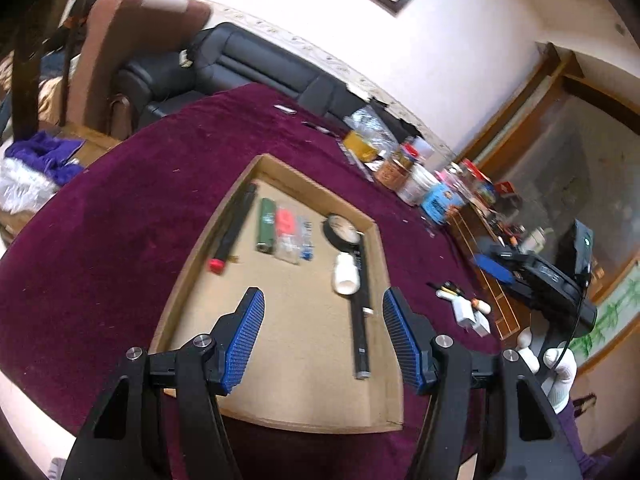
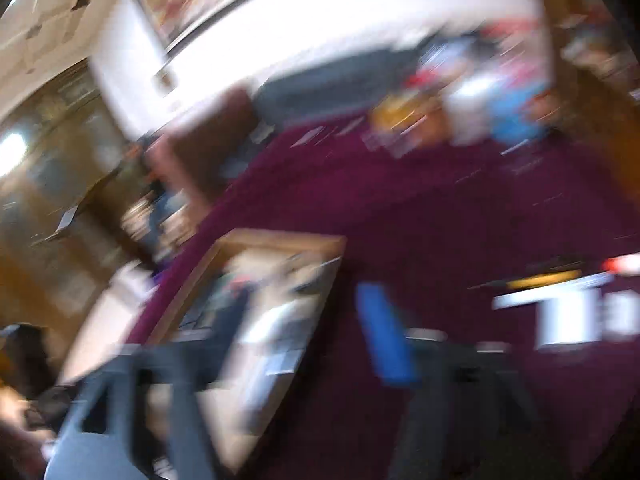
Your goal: Organize rigid objects
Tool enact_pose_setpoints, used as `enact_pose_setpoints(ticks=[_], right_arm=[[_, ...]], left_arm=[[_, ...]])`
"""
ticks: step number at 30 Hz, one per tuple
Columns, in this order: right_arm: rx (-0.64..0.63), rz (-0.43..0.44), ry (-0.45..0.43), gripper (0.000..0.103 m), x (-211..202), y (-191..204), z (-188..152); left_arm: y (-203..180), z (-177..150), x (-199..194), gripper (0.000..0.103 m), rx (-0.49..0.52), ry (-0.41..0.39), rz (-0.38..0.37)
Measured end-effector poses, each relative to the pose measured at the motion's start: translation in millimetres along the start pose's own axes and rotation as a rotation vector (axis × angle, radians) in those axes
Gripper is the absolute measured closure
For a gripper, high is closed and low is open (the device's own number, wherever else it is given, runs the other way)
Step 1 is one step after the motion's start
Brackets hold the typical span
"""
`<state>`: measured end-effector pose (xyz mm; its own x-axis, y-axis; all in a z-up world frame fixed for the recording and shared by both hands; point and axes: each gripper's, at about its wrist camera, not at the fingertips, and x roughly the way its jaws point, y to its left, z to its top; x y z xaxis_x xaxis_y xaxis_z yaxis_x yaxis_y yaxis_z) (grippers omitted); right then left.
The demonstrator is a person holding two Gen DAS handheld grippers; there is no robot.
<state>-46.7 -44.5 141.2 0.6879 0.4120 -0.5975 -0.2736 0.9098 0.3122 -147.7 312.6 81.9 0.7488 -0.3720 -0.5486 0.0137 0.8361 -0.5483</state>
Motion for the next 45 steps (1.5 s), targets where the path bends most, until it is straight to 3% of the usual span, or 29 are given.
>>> enact_pose_setpoints(ticks=[2,4,8,12,17,18,20,25,28,31,35,39,45], right_arm=[[0.066,-0.137,-0.063,0.004,-28.0,-49.0,-0.1],[0.172,-0.258,0.024,0.006,-36.6,-94.5,0.0],[0.334,-0.327,0.124,0.026,-40.5,-174.8,-16.7],[0.339,-0.302,0.161,0.029,-16.2,-189.2,-15.3],[0.280,-0.303,0.224,0.029,26.9,-188.3,-6.2],[0.263,-0.302,0.232,0.042,35.6,-186.7,-7.5],[0.223,-0.318,0.266,0.057,46.5,-180.2,-12.7],[0.169,-0.130,0.324,0.057,45.7,-137.6,-38.8],[0.173,0.068,0.369,0.056,38.6,-118.7,-54.0],[0.236,0.130,0.298,0.056,6.6,-130.8,-55.0],[0.253,-0.009,0.144,0.055,-48.2,-172.4,-53.0],[0.377,-0.075,0.088,0.055,-83.5,-224.8,-67.4],[0.461,-0.117,0.061,0.055,-113.5,-256.1,-87.1]], left_arm=[[-17.8,-3.4,3.0,0.047,0.043,0.013,-0.027],[-35.1,-8.0,7.0,0.046,0.072,0.031,-0.050],[-75.9,-22.8,27.1,0.046,0.134,0.109,-0.109],[-105.0,-33.8,40.0,0.046,0.155,0.175,-0.147],[-127.8,-41.9,30.3,0.046,0.197,0.172,-0.104],[-128.2,-41.7,28.7,0.046,0.198,0.170,-0.094],[-131.0,-43.0,24.4,0.046,0.203,0.166,-0.071],[-135.5,-47.3,38.0,0.046,0.198,0.193,-0.036],[-145.0,-51.2,56.1,0.046,0.204,0.229,-0.047],[-157.7,-60.3,74.7,0.046,0.235,0.281,-0.040],[-174.0,-71.9,104.6,0.046,0.261,0.350,-0.020],[-191.0,-80.5,152.3,0.046,0.219,0.428,-0.031],[-218.0,-87.3,203.0,0.044,0.288,0.380,0.080]])
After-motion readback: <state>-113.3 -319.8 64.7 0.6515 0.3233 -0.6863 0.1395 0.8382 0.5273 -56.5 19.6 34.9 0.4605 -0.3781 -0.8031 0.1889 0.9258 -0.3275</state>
